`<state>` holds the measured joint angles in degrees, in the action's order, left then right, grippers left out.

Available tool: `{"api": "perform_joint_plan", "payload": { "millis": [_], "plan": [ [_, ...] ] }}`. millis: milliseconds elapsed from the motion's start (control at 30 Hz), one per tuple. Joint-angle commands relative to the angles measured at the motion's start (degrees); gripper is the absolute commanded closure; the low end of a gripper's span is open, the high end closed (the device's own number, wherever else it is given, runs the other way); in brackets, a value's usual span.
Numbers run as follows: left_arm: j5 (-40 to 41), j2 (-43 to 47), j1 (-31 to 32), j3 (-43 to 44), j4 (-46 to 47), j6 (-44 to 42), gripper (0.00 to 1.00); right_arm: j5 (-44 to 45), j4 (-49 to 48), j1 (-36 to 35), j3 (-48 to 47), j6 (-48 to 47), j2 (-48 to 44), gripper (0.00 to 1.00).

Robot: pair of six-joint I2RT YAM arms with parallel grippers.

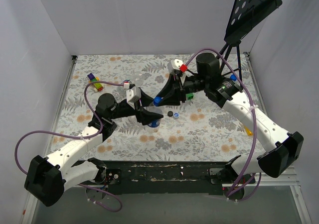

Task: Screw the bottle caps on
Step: Screw the bottle cap onto the plastic bottle.

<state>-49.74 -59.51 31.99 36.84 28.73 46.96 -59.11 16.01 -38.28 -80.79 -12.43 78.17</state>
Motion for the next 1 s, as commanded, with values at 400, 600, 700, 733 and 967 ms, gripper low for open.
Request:
{"api": "perform_joint_plan", "payload": {
  "millis": [400,600,700,733,967],
  "plan": [
    [34.0,12.5,0.2,-6.4,0.2,-7.2,0.77,48.8,-1.1,-14.8,5.7,14.9,-1.4,0.86],
    [54.9,16.5,4.3,-7.0,-2.8,-16.2,0.77,68.4,-4.0,-21.7,9.2,28.9,-0.1,0.79],
    [56.9,16.7,5.0,-6.4,-4.7,-18.2,0.77,66.2,-7.2,-21.7,9.3,29.0,-1.5,0.68],
    [56.6,16.9,5.0,-6.2,-5.1,-18.0,0.77,64.7,-8.4,-21.7,9.2,28.1,-2.5,0.6],
    [53.3,14.1,5.0,-3.0,-10.9,-17.7,0.77,44.7,-7.3,-11.5,4.7,21.7,-6.6,0.34]
  ]
}}
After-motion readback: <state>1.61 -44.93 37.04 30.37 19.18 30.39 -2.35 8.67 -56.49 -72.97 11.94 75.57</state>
